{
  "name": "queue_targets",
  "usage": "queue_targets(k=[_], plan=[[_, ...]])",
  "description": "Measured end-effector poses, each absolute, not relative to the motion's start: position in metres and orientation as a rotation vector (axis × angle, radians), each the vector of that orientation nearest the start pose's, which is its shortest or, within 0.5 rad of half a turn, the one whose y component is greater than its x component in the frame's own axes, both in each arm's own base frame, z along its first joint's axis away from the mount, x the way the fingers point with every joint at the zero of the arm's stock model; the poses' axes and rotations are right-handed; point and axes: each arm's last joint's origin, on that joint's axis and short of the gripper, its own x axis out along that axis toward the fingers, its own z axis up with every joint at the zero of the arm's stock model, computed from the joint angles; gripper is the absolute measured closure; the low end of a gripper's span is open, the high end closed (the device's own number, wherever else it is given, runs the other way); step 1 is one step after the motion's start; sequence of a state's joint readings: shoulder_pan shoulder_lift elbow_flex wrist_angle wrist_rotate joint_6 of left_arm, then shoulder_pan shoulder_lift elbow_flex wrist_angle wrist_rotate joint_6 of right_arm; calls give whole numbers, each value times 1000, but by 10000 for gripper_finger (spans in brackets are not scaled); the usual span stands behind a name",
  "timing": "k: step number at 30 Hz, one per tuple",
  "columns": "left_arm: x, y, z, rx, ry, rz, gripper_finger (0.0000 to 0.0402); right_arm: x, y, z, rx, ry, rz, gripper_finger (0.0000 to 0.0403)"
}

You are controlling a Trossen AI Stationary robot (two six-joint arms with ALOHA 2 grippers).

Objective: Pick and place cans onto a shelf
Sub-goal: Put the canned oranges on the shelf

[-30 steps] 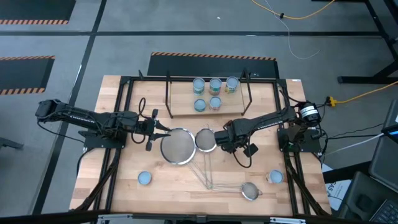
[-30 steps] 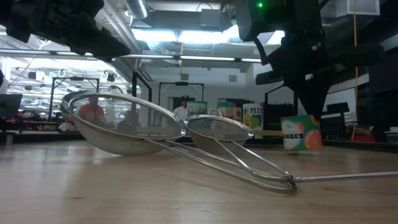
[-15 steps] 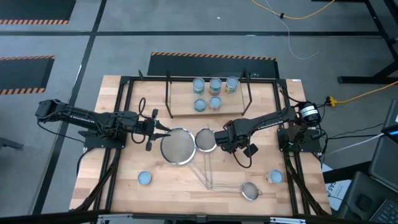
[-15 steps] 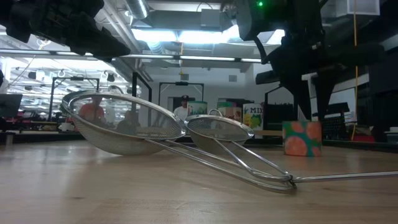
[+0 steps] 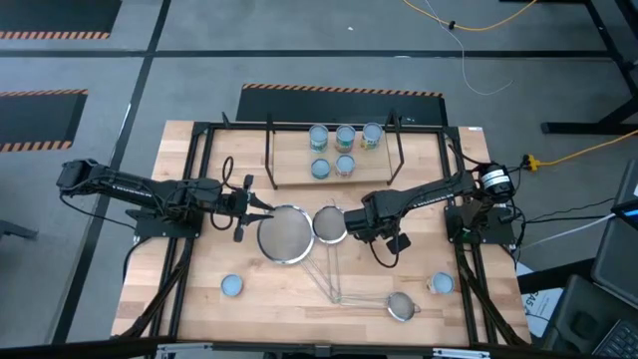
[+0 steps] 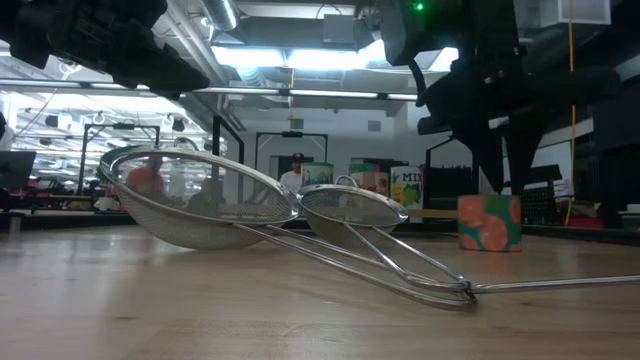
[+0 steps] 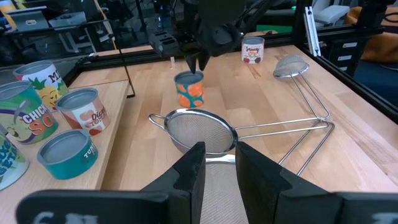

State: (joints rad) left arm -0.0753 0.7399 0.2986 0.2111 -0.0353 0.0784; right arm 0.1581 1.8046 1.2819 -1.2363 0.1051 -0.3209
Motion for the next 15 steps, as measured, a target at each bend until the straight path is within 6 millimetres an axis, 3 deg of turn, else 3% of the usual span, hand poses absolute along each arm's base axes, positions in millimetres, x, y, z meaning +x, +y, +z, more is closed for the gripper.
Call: queue_targets(k=[9,15], plan=[[166,-11,209,91,228,-49,320,300,40,197,-588,1765,260,302],[166,-11,209,91,228,-48,320,293,43,198,-564,1816,446,302]])
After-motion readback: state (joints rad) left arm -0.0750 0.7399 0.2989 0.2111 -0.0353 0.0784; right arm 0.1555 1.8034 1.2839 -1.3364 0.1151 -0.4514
